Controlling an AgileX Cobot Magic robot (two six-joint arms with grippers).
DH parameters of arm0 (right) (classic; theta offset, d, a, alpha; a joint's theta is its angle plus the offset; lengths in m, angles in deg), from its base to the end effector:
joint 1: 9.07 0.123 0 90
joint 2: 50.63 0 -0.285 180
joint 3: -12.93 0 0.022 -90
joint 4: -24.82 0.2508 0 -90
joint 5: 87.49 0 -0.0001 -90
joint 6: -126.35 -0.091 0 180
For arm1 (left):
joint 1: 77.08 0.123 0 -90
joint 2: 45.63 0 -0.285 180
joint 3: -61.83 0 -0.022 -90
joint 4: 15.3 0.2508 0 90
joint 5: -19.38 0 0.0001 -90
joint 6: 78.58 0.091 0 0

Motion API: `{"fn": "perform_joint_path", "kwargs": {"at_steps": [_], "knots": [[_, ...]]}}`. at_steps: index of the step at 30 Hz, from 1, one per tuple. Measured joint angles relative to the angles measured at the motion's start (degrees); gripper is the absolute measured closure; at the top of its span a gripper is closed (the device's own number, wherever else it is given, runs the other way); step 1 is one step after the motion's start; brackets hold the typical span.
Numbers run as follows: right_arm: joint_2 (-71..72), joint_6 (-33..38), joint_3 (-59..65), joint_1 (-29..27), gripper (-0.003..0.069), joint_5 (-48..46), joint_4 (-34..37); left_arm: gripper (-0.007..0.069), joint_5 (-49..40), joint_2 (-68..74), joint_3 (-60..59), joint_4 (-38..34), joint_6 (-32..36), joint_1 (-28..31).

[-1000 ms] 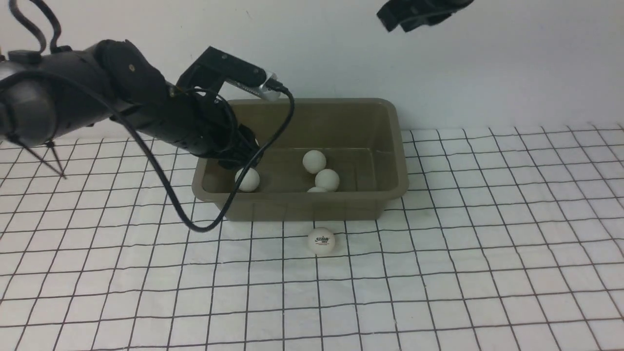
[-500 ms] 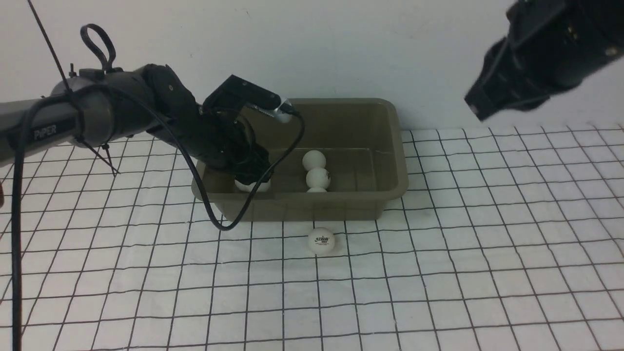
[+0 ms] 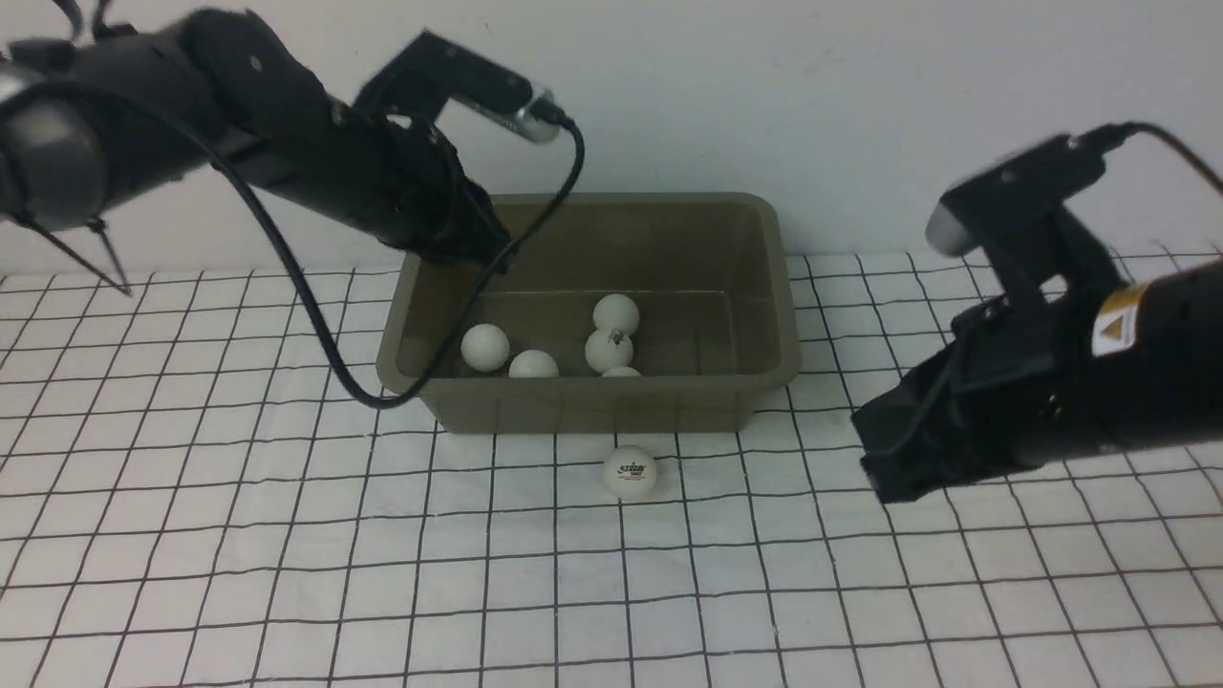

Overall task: Put the table tennis balls into the box on the white checkered tablecloth.
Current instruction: 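Reach for and grasp a ping pong ball on the table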

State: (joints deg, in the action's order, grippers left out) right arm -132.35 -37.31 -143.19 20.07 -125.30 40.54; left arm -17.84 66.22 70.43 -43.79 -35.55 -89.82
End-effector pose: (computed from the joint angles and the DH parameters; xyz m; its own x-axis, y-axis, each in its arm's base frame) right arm 0.2207 0.1404 0.2877 -0.6524 -0.4386 -0.6181 -0.6134 0.7845 0.0907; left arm 0.3986 -0.1171 0.2877 -0.5359 0.4514 -0.7135 0.6195 0.7844 0.0309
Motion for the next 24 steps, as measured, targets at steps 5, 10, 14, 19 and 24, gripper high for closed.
{"fn": "perform_joint_path", "kwargs": {"at_steps": [5,10,14,19,24], "knots": [[-5.2,-2.57,1.8,4.05,0.0673,8.94,0.32,0.0625,-0.11,-9.69,0.06,0.0,0.8,0.0],[-16.53,-8.13,-1.92,7.05,0.0671,11.51,-0.81,0.0629,-0.52,-22.54,-4.36,0.47,0.74,0.06],[-21.23,-13.85,-5.92,8.22,0.0671,11.96,-3.87,0.0629,-0.57,-27.29,-9.77,2.57,0.6,0.06],[-25.21,-23.83,-9.72,10.15,0.0671,12.26,-10.79,0.0629,-0.31,-32.94,-18.99,5.66,0.2,0.06],[-28.6,-39.7,-13.11,11.97,0.0671,12.05,-24.17,0.0629,1.24,-36.79,-24.89,6.25,0.2,0.06]]}}
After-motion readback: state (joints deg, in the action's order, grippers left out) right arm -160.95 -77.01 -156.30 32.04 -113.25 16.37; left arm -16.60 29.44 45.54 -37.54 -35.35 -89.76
